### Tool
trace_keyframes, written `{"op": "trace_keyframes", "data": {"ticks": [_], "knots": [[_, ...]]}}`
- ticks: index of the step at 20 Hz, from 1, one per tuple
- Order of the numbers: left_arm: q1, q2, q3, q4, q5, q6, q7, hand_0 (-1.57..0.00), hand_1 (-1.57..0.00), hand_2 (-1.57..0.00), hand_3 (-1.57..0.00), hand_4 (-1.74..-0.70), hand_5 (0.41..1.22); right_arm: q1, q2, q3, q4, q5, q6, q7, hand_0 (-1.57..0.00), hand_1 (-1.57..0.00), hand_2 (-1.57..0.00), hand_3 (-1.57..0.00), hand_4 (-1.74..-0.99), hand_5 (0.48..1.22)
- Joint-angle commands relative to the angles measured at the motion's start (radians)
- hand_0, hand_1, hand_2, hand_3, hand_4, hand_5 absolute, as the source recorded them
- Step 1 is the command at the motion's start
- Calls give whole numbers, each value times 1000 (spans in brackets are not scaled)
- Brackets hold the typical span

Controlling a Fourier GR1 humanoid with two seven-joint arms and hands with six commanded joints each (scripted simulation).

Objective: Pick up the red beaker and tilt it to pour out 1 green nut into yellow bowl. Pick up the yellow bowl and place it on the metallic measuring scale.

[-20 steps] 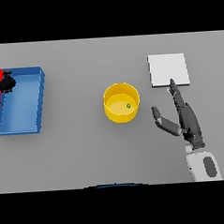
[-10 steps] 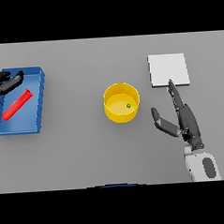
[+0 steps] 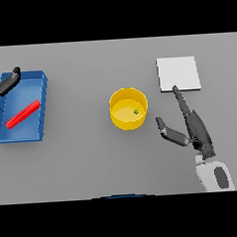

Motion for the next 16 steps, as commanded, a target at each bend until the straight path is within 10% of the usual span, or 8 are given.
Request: {"op": "trace_keyframes", "data": {"ticks": [1,7,16], "knots": [[1,-4,-3,0,-1,7,10,-27,-24,-23,-19,-713,685,-21,-18,17,10,16,25,-2,1,1,1,1,-1137,717],[8,-16,11,1,20,0,-29,-6,-6,-5,-4,-719,664,-228,-212,175,55,275,173,41,1,1,1,1,-1220,701],[15,-18,14,-1,33,-13,-40,0,0,0,0,-719,684,-524,-324,397,229,510,343,-89,1,1,1,1,-1212,705]]}}
